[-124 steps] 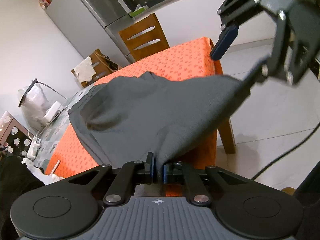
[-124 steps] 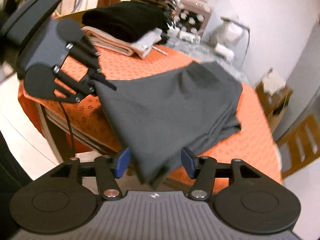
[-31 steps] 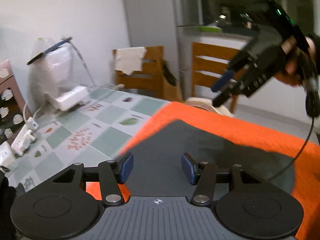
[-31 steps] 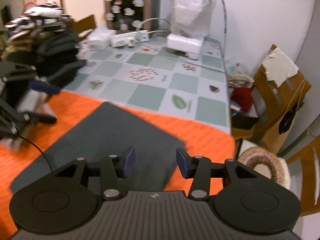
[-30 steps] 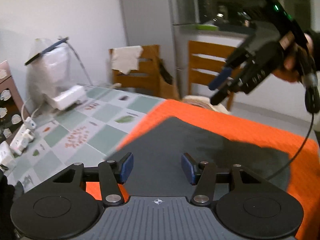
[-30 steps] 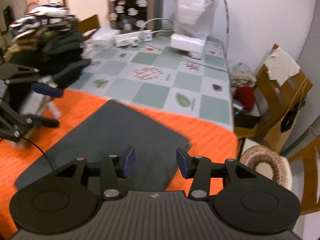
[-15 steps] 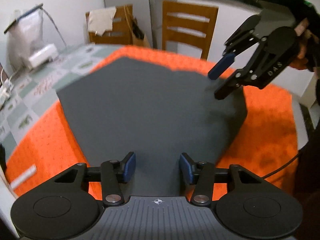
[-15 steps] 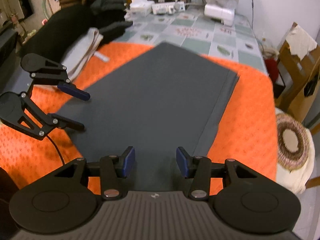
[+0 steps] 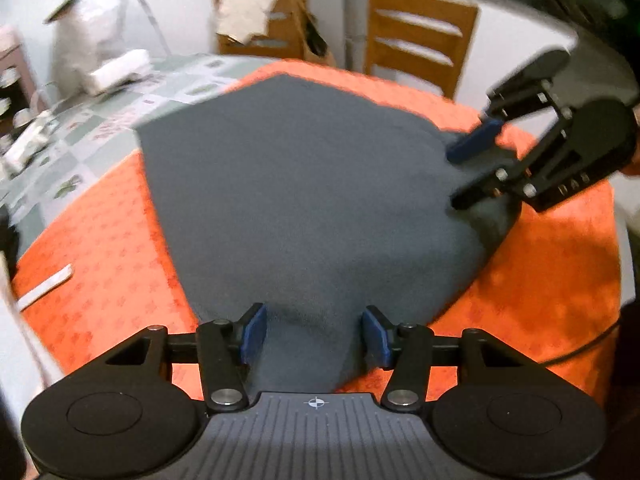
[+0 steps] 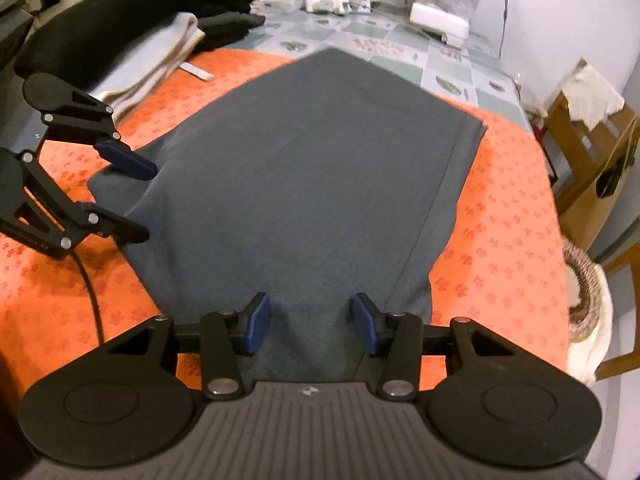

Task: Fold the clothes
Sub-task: 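Lower the folded trousers flat and open both tools, then press the folded trouser edge flat with the right tool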

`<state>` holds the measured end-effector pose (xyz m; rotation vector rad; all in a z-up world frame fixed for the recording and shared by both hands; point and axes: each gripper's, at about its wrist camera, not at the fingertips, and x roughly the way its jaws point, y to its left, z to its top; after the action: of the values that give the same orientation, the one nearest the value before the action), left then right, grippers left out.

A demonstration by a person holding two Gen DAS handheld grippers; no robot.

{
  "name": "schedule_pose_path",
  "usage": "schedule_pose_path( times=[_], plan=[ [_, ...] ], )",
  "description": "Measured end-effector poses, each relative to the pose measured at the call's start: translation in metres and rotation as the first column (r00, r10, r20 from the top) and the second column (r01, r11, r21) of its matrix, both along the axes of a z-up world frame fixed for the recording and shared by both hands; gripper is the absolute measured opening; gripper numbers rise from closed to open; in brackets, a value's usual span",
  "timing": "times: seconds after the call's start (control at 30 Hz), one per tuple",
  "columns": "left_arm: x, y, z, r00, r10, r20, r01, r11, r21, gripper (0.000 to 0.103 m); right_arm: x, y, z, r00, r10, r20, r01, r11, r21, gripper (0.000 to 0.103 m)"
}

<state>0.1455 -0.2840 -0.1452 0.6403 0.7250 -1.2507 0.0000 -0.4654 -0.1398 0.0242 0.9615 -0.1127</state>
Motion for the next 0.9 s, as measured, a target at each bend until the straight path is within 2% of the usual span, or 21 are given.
schedule_pose_path(
  times=[0.07,0.13,0.23,0.4,0.6,0.67,0.9],
  plan=[
    [0.001,0.013,0.011,0.996,0.077,-0.045,-0.079,0.996,-0.045,0.058,-0.005,0.004,0.013,0.999,0.036,0.017,-0.036,0.999,-0.022,0.052],
    [0.003,0.027,0.019,0.982,0.163,-0.096,-0.171,0.982,-0.083,0.061,-0.008,0.013,0.024,0.995,0.098,0.014,-0.097,0.993,-0.062,0.053],
    [0.003,0.05,0.027,0.946,0.288,-0.152,-0.306,0.945,-0.112,0.062,-0.007,0.029,0.034,0.981,0.195,0.007,-0.193,0.974,-0.114,0.059],
    [-0.004,0.082,0.028,0.884,0.437,-0.165,-0.458,0.88,-0.123,0.064,0.009,0.064,0.037,0.933,0.361,-0.006,-0.356,0.917,-0.179,0.073],
    [-0.011,0.117,0.029,0.815,0.549,-0.184,-0.574,0.808,-0.134,0.071,0.041,0.104,0.029,0.892,0.451,-0.007,-0.442,0.871,-0.212,0.086],
    [-0.015,0.129,0.028,0.797,0.574,-0.188,-0.6,0.789,-0.131,0.071,0.053,0.116,0.024,0.885,0.465,-0.011,-0.455,0.861,-0.229,0.086],
    [-0.027,0.158,0.022,0.76,0.623,-0.184,-0.646,0.755,-0.11,0.072,0.079,0.152,-0.003,0.877,0.475,-0.071,-0.474,0.832,-0.288,0.086]
  ],
)
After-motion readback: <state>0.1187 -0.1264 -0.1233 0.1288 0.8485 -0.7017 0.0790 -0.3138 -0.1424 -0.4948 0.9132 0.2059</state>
